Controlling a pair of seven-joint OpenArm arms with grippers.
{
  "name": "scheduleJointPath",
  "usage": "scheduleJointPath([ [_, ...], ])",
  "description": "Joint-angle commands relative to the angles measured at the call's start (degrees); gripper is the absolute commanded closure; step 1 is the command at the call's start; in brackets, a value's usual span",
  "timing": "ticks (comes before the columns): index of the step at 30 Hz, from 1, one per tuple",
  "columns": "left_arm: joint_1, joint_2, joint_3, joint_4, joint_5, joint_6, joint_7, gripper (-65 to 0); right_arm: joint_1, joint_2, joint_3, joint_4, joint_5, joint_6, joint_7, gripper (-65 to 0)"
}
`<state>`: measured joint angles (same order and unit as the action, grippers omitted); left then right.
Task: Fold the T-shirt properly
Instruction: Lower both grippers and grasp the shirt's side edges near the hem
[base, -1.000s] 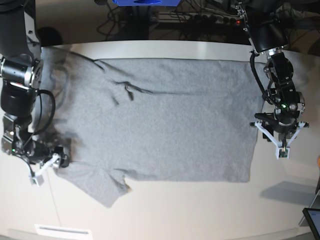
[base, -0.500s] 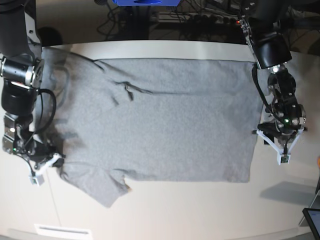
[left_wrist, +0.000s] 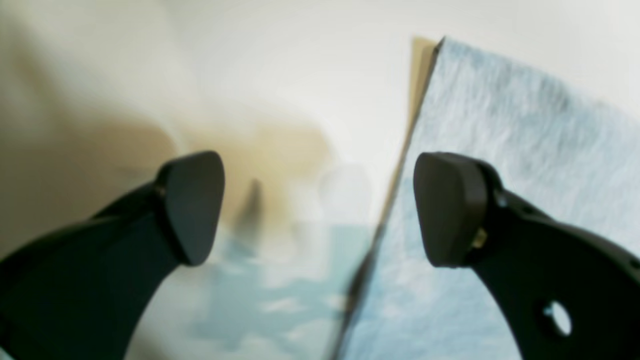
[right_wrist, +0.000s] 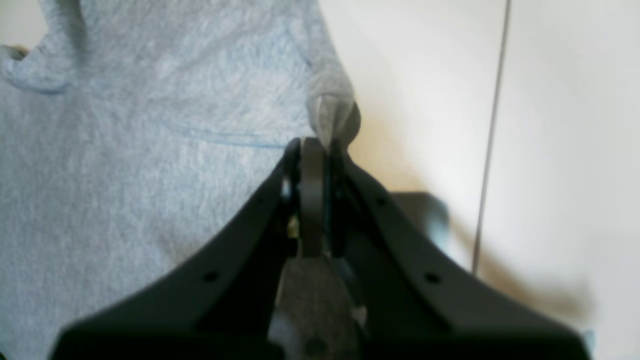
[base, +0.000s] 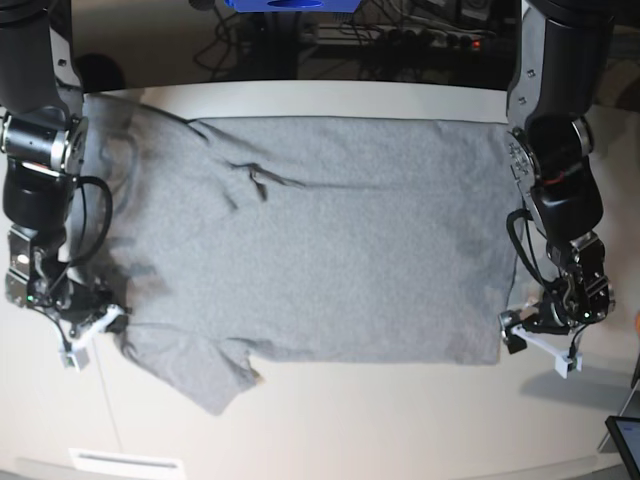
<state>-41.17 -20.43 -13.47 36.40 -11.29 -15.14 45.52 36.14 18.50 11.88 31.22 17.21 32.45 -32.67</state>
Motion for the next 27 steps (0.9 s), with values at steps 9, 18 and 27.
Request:
scheduleJointPath([
  [9,-5.1,-4.5,0.5,-8.1,-9.2,0.2,-9.2,-56.4,2.0,1.0,0.0,0.9,0.7,0.3,1.1,0.0],
  [18,-5.6,-1.1,4.6,-11.2,-4.1,0.2,-8.8,-56.4,2.0,1.0,0.0,0.9,0.7,0.3,1.1,0.0],
  [27,-5.4,0.5,8.6,-12.4,-4.6,0.2,-8.8,-56.4,0.8,2.6,0.0,1.9,0.7,0.3,1.1,0.0],
])
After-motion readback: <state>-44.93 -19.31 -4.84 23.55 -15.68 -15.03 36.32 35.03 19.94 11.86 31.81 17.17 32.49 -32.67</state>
